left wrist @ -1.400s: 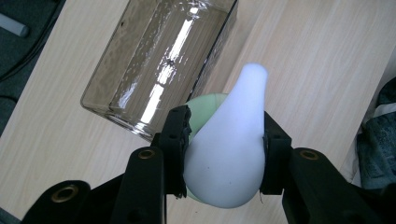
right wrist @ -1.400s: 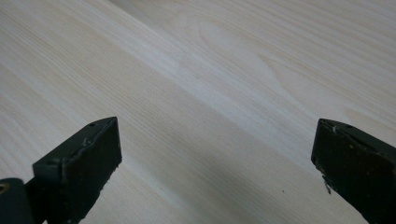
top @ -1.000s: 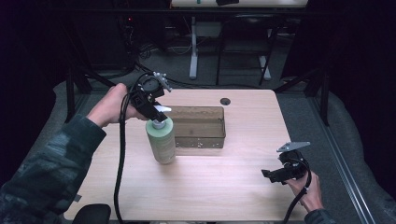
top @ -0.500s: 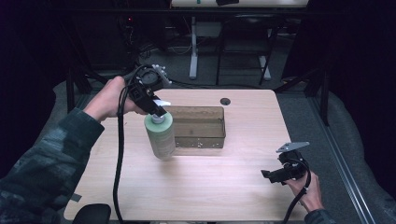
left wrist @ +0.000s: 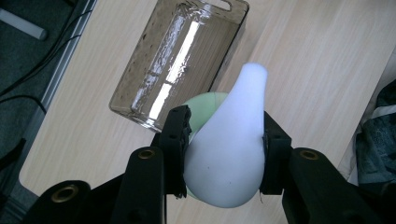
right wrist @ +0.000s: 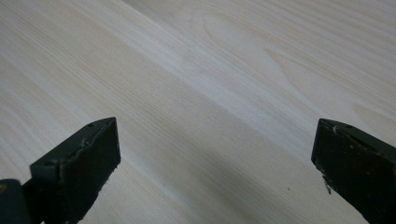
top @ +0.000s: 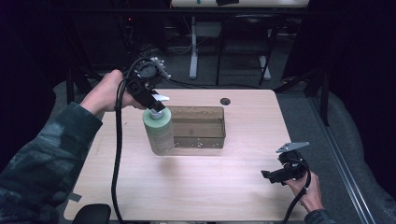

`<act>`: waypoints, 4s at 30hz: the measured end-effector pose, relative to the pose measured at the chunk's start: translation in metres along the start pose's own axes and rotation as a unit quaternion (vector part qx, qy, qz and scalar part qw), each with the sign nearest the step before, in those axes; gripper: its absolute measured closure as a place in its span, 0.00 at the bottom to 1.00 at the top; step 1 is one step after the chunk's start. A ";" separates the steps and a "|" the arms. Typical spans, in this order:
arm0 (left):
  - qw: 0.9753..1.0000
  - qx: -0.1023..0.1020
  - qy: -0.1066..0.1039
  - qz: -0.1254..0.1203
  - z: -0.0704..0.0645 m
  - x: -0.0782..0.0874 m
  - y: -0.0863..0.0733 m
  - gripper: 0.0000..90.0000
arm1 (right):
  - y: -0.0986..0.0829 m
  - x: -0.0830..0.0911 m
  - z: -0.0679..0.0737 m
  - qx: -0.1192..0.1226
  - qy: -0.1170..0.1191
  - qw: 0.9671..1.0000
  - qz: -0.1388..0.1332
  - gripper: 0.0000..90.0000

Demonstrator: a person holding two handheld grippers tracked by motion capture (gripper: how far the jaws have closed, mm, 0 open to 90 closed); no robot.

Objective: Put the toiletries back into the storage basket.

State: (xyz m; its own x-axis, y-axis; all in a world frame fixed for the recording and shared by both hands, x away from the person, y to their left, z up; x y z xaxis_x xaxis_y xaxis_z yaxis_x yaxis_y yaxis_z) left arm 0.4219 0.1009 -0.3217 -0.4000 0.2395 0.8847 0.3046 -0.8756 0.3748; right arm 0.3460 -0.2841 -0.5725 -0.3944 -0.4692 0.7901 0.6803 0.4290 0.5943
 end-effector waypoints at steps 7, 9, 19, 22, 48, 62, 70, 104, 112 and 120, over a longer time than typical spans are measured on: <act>1.000 0.004 0.000 0.002 0.005 0.004 0.002 0.69 | -0.001 -0.001 0.001 -0.002 0.003 1.000 0.001 0.01; 1.000 0.003 0.002 0.004 0.007 0.006 0.002 0.69 | -0.001 -0.001 0.000 -0.003 0.003 1.000 0.001 0.01; 1.000 0.012 0.007 0.002 0.017 0.011 0.005 0.69 | -0.002 -0.002 0.000 -0.002 0.003 1.000 0.004 0.01; 1.000 0.009 0.010 0.006 0.019 0.012 0.006 0.69 | -0.002 -0.002 0.000 -0.002 0.002 1.000 0.005 0.01; 0.999 0.022 0.020 0.022 0.042 0.015 0.022 0.69 | -0.003 -0.004 -0.001 -0.002 0.002 1.000 0.011 0.01; 0.999 0.029 0.027 0.027 0.054 0.014 0.032 0.69 | -0.004 -0.004 -0.001 -0.002 0.001 1.000 0.012 0.01; 0.998 0.035 0.032 0.029 0.063 0.012 0.036 0.69 | -0.004 -0.004 -0.001 -0.004 0.004 1.000 0.012 0.01; 0.997 0.054 0.031 0.040 0.078 -0.016 0.049 0.69 | -0.004 -0.004 0.000 -0.002 0.003 1.000 0.016 0.02; 0.997 0.059 0.029 0.035 0.079 -0.027 0.047 0.69 | -0.004 -0.005 0.000 -0.001 0.004 1.000 0.014 0.02; 0.997 0.070 0.023 0.031 0.077 -0.042 0.043 0.69 | -0.004 -0.004 0.000 0.000 0.003 1.000 0.016 0.02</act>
State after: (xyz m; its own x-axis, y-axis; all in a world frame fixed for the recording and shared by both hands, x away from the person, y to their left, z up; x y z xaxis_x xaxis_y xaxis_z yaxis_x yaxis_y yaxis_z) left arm 0.5183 0.0853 -0.3208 -0.4146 0.1652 0.8949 0.4468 -0.8198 0.3583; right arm 0.3451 -0.2835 -0.5783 -0.3693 -0.4599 0.8075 0.6920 0.4439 0.5693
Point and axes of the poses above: each handheld gripper's, and its own axes: x roughly backward along the jaws, y roughly out of its top, z roughly to its left, the point moved 7 cm from there along -x, roughly forward along the jaws, and after that the axes turned 8 degrees about y, right-handed, at the moved point
